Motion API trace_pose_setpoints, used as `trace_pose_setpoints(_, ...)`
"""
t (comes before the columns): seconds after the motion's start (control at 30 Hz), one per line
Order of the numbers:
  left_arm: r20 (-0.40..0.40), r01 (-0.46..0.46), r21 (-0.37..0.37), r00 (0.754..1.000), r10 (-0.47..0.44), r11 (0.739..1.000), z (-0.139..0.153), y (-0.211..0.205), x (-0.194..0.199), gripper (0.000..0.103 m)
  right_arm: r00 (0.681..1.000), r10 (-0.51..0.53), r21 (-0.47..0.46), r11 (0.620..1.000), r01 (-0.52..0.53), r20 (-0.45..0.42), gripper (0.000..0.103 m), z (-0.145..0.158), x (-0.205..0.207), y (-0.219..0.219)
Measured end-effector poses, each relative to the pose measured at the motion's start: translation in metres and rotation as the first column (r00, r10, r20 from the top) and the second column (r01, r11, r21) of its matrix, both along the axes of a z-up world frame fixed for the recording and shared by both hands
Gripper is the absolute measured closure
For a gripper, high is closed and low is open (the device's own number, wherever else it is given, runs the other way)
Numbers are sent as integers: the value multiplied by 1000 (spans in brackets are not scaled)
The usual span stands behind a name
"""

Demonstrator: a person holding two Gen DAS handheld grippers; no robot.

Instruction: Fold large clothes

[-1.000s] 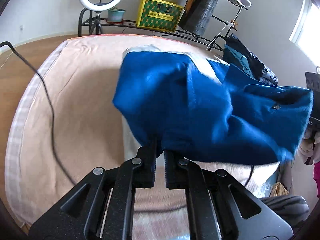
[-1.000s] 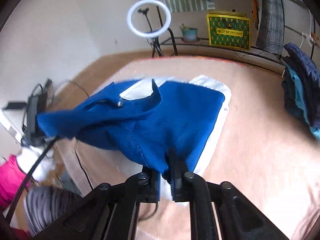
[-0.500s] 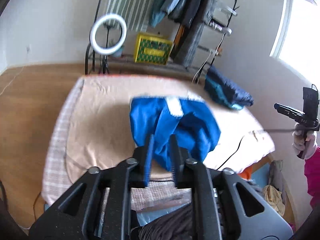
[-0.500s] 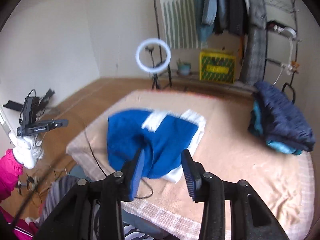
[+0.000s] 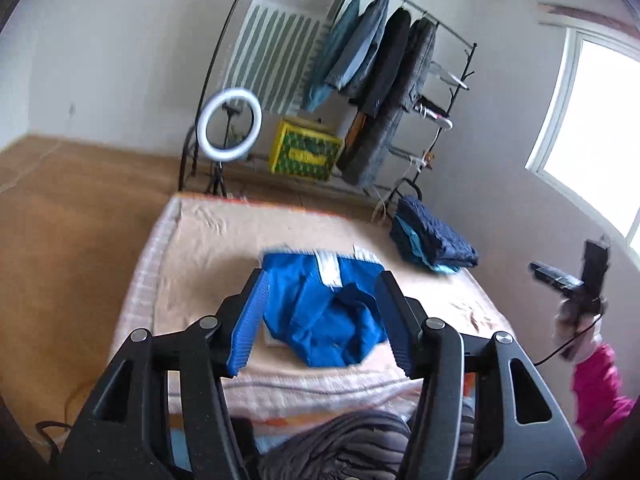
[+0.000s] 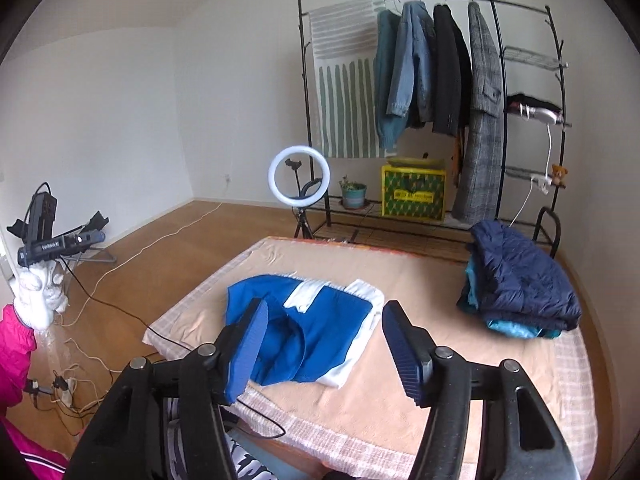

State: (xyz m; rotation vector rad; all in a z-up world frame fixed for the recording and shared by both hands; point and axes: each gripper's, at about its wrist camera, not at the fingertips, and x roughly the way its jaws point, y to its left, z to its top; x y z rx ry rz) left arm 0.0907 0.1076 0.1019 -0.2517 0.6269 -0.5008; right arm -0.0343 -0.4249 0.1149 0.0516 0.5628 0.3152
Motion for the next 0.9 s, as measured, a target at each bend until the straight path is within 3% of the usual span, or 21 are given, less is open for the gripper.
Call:
trace_pose_setpoints(0.07, 8, -5, 16, 1000, 5, 1000, 15, 3, -7, 47, 999, -2, 19, 1000, 3, -40, 40, -13, 5, -2)
trace_pose_setpoints(0.23, 137, -45, 40, 990, 39, 998, 76, 14, -39, 45, 999, -22, 60, 998, 24, -33, 40, -18, 8, -15)
trace_pose_setpoints(0.37, 157, -61, 62, 986, 50, 996, 74, 14, -41, 40, 999, -43, 78, 996, 44, -12, 40, -14, 9, -26)
trace_pose_setpoints(0.5, 19, -52, -8, 998, 52, 999, 12, 11, 1, 40, 998, -28, 90, 995, 33, -62, 40, -33, 20, -28)
trace_pose_setpoints(0.67, -138, -42, -92, 990, 29, 995, -76, -5, 65, 40, 988, 22, 122, 993, -3, -155, 35, -73, 44, -21)
trace_pose_setpoints(0.77, -223, -30, -98, 975, 8, 995, -134, -20, 108, 39, 974, 56, 142, 990, -25, -218, 34, -106, 65, -12)
trace_pose_setpoints(0.9, -359, -54, -151, 933, -4, 987, -209, -33, 156, 39, 943, 93, 194, 980, -31, -320, 34, -159, 98, 1)
